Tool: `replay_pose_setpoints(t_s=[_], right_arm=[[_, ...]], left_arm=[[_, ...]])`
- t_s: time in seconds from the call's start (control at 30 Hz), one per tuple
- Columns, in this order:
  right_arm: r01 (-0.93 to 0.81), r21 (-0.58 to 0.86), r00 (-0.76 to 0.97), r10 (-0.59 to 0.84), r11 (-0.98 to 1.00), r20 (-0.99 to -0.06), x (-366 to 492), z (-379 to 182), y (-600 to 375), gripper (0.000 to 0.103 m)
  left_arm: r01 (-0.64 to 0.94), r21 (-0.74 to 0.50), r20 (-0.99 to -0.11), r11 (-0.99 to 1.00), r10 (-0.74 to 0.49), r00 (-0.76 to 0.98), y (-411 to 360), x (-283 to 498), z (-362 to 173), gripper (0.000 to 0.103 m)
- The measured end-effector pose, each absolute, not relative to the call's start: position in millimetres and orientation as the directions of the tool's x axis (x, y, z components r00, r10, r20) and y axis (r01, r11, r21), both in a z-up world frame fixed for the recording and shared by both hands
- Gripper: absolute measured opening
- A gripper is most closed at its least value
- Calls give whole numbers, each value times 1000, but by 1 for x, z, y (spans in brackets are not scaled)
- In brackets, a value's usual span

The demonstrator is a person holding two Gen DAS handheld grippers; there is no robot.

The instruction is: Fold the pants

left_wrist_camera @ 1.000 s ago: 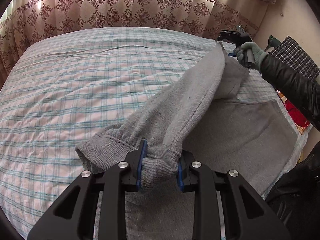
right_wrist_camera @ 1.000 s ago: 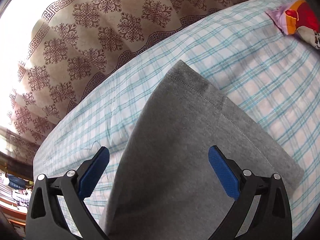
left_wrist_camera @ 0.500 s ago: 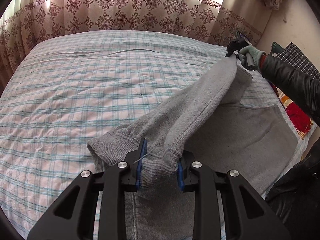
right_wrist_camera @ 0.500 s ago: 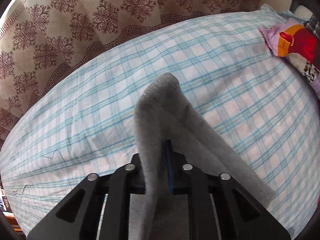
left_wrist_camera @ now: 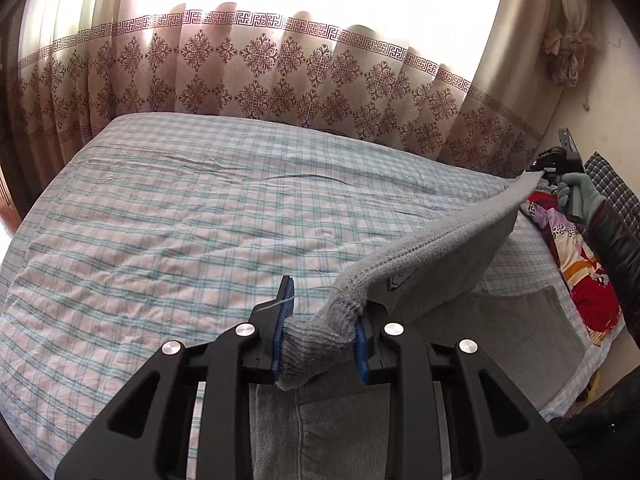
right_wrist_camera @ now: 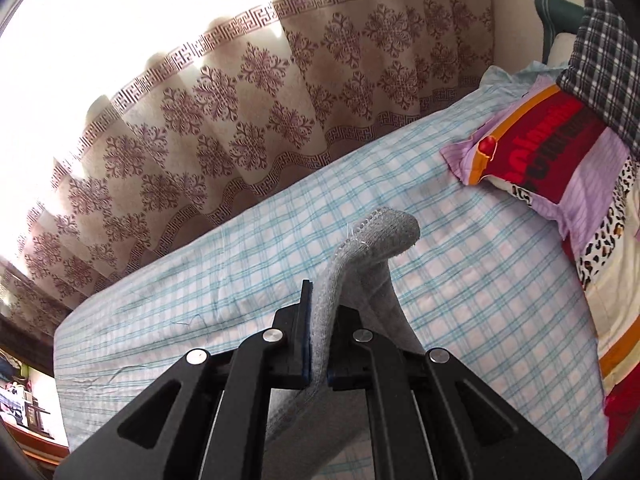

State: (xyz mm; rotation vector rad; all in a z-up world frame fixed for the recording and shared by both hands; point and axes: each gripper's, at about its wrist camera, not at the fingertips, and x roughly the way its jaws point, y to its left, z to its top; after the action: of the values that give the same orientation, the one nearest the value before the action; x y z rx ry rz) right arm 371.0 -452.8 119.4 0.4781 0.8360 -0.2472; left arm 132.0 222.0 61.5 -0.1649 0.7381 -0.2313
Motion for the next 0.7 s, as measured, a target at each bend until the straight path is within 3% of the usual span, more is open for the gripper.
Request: replay_pose_setpoints(t_s=[0.3,0.7], right_arm=[[391,388,698,6,835,-716,255,140,-487,4],[507,357,593,-18,784,-805,72,34,-515,4]], left_arm=[[234,-176,-612,956,-293,734,212,80,77,27],[279,-181,-666,943,-326,671,214,45,24,27]])
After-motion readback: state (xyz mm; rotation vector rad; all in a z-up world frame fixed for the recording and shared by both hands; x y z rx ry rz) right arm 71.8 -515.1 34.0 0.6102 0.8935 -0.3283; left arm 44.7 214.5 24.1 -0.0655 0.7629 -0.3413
